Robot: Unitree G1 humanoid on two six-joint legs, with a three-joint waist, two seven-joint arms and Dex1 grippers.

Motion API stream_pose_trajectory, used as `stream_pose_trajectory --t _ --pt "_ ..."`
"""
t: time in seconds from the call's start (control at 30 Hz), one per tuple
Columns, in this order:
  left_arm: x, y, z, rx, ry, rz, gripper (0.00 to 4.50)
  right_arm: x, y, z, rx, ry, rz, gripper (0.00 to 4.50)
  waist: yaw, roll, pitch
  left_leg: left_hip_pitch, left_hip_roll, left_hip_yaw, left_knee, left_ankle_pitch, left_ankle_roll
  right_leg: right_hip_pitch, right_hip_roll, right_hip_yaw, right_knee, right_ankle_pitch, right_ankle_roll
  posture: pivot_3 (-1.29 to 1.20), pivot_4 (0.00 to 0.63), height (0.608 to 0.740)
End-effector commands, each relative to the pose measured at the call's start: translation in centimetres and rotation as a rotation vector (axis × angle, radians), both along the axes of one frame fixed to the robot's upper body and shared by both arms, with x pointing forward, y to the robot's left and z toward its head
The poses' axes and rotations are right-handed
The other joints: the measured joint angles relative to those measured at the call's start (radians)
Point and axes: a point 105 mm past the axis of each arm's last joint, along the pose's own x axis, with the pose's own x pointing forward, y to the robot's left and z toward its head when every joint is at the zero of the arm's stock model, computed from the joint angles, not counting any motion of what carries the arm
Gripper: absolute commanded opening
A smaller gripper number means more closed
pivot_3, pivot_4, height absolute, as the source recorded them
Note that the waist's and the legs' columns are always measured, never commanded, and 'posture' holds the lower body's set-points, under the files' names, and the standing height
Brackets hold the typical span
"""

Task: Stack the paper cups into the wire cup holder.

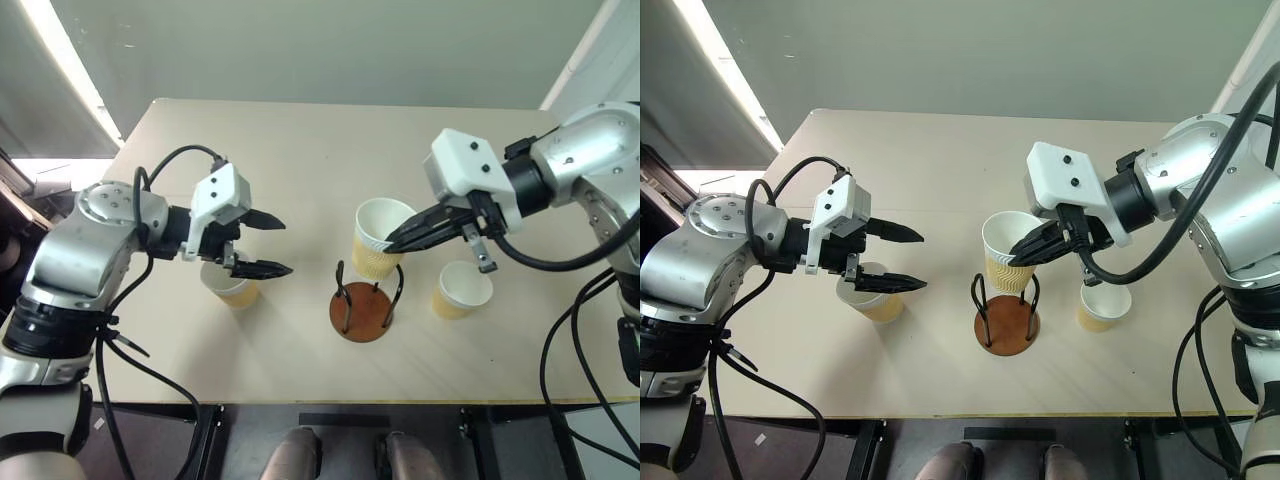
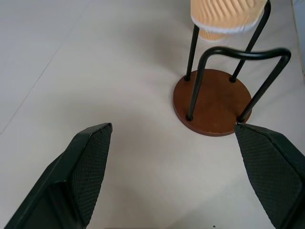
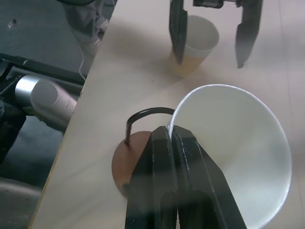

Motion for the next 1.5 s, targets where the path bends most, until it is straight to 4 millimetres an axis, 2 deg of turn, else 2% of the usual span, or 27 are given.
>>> stream_pose_trajectory --t 0.03,0.23,0.4,0.5,0.63,0.77,0.9,1.03,1.3,1.5 --pt "0.0 -0.3 1.1 0.002 -0.047 -0.018 4.40 -1.0 0.1 0.2 -0.003 -0.020 0.030 0.02 0.000 0.000 0.000 0.000 0.000 0.000 0.000 0.000 0.000 0.000 0.000 0.000 0.000 0.000 0.000 0.00 0.150 0.740" --pt "0.2 -0.3 1.1 0.003 -0.050 -0.017 4.40 -1.4 0.2 -0.4 -0.011 -0.012 0.044 0.02 0.000 0.000 0.000 0.000 0.000 0.000 0.000 0.000 0.000 0.000 0.000 0.000 0.000 0.000 0.000 0.00 0.150 0.740" --pt "0.1 -0.3 1.1 0.003 -0.052 -0.018 4.40 -0.9 0.0 -1.2 -0.039 -0.035 0.035 0.02 0.000 0.000 0.000 0.000 0.000 0.000 0.000 0.000 0.000 0.000 0.000 0.000 0.000 0.000 0.000 0.00 0.150 0.740" --pt "0.0 -0.3 1.1 0.003 -0.054 -0.017 4.40 -0.7 -0.1 -1.4 -0.047 -0.047 0.032 0.66 0.000 0.000 0.000 0.000 0.000 0.000 0.000 0.000 0.000 0.000 0.000 0.000 0.000 0.000 0.000 0.00 0.150 0.740" --pt "-0.1 -0.3 1.3 0.005 -0.057 -0.016 4.40 -0.5 0.1 -1.2 -0.025 -0.058 0.033 2.00 -0.001 0.000 0.000 0.000 0.000 0.000 0.000 0.000 0.000 0.000 0.000 0.000 0.000 0.000 0.000 0.00 0.150 0.740" --pt "-0.3 -0.3 1.4 0.007 -0.066 -0.013 4.40 0.3 0.6 -0.1 0.038 -0.100 0.007 3.42 -0.001 0.000 0.000 0.000 0.000 0.000 0.000 0.000 0.000 0.000 0.000 0.000 0.000 0.000 0.000 0.00 0.150 0.740" --pt "-0.6 -0.2 1.8 0.019 -0.086 -0.005 4.40 1.4 1.0 1.1 0.105 -0.111 -0.046 3.42 -0.002 0.000 0.000 0.000 0.000 0.000 0.000 0.000 0.001 0.000 0.000 0.000 0.000 0.000 0.000 0.00 0.150 0.740" --pt "-3.3 0.4 2.2 0.089 -0.080 -0.040 4.40 2.3 -0.4 2.6 0.220 -0.044 -0.132 3.42 -0.004 -0.001 0.000 -0.001 0.000 0.000 0.000 0.000 0.001 -0.001 0.000 0.000 -0.001 0.000 0.000 0.00 0.150 0.740" --pt "-4.7 4.1 -1.5 0.487 -0.125 0.029 4.40 0.8 -1.1 3.5 0.274 0.084 -0.059 3.42 -0.006 0.000 0.000 0.001 0.001 0.000 -0.002 0.001 0.000 -0.001 0.001 0.000 -0.002 -0.001 -0.002 0.00 0.150 0.740" --pt "-4.1 5.2 -2.9 0.625 -0.184 0.083 4.40 0.6 -1.3 3.4 0.279 0.105 -0.045 3.42 -0.006 -0.001 0.000 0.003 0.000 0.000 -0.001 0.001 -0.001 -0.001 0.000 0.000 0.001 -0.003 -0.005 0.00 0.150 0.740"
